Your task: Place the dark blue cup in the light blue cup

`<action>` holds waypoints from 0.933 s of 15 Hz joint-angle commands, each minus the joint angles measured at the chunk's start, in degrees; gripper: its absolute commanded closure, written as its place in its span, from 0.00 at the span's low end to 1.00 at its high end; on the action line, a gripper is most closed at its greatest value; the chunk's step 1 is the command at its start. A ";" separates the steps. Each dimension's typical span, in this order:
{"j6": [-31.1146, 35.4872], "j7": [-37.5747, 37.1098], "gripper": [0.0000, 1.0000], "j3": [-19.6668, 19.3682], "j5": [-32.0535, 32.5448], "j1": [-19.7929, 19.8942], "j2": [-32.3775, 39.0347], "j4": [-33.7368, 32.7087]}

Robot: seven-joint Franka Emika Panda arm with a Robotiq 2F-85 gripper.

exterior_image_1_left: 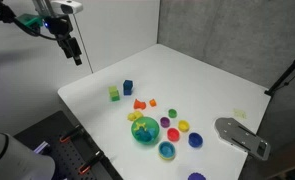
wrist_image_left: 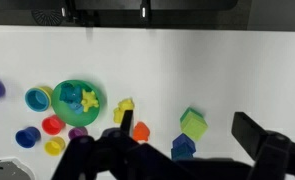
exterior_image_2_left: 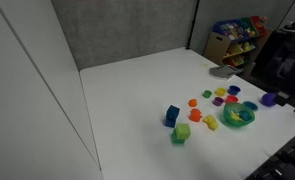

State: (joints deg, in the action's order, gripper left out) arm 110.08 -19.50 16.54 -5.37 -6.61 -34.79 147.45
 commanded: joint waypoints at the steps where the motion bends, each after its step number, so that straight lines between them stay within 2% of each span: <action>1: -0.07 -0.32 0.00 -0.63 0.39 -0.68 0.12 -0.07; 5: 0.31 -0.49 0.00 -0.47 0.53 -0.55 0.66 -0.14; 14: 9.78 -0.71 0.00 -2.50 3.05 2.79 13.76 -4.09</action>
State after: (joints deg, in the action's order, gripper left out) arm 117.67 -19.50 15.51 -4.37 -5.15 -26.60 146.72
